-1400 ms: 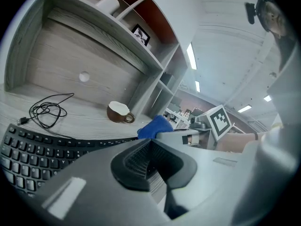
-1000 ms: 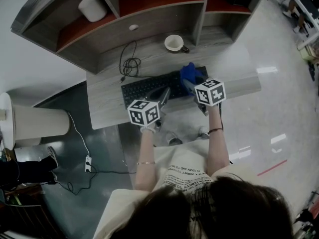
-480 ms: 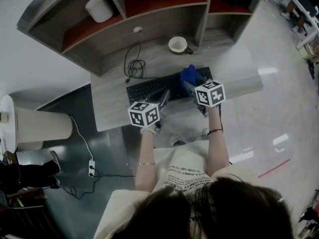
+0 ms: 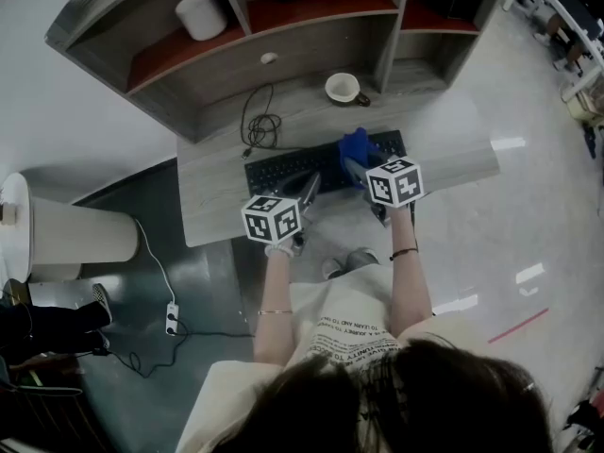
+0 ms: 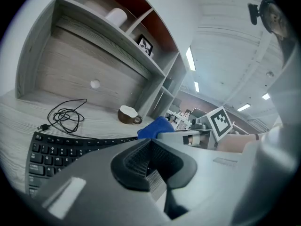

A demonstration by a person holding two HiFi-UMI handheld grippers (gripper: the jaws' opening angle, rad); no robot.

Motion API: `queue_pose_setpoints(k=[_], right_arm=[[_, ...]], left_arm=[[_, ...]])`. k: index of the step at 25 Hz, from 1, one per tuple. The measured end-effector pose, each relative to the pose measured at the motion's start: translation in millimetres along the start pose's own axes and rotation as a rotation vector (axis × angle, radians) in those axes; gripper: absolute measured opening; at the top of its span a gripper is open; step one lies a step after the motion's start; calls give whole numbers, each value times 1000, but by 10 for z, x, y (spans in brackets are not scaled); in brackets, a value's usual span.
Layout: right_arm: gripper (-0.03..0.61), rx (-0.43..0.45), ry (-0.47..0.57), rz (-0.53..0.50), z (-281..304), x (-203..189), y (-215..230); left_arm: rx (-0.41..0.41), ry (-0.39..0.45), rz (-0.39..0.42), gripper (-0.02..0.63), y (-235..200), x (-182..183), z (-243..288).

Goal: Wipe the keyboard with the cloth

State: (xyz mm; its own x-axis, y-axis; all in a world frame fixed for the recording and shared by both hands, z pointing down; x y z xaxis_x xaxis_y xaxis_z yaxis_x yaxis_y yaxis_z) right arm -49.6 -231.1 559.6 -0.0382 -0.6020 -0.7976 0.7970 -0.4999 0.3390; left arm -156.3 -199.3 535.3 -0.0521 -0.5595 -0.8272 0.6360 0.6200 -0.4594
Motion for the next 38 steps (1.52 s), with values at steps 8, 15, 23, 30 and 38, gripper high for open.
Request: queue_pose_setpoints(k=[8,15,23,30,38], right_arm=[[58,63,-9,4,74,11,-83],[58,124,-33,-15,131,50,-143],[58,199,-64,-44,235,89,-250],[58,245,-70,-49,312,82,-311],[58,280,-86,-62,374,68,-388]], left_arm=[[50,8,-23,2,2,-16,-16],[116,40,-60,2,-1,-15,-46],[201,81,-82,2,-48,17,-151],[251,100,-95,2,-88,-12,-204],[290,114,-112,2,-144,-46,-258]])
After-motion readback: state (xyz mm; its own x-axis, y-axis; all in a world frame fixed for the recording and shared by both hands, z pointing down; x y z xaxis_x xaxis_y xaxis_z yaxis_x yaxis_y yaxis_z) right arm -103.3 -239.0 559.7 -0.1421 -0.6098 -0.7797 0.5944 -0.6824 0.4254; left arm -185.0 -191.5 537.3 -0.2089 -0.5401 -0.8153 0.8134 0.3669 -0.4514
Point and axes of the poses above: the fingertips, and each gripper's own axes: z forward along the fingers, y to its right, x out of its top, the point moved 2 cm from there along -z, backward along the fingers, and after that the axes turned 2 degrees about -x, right-handed, at the moved point
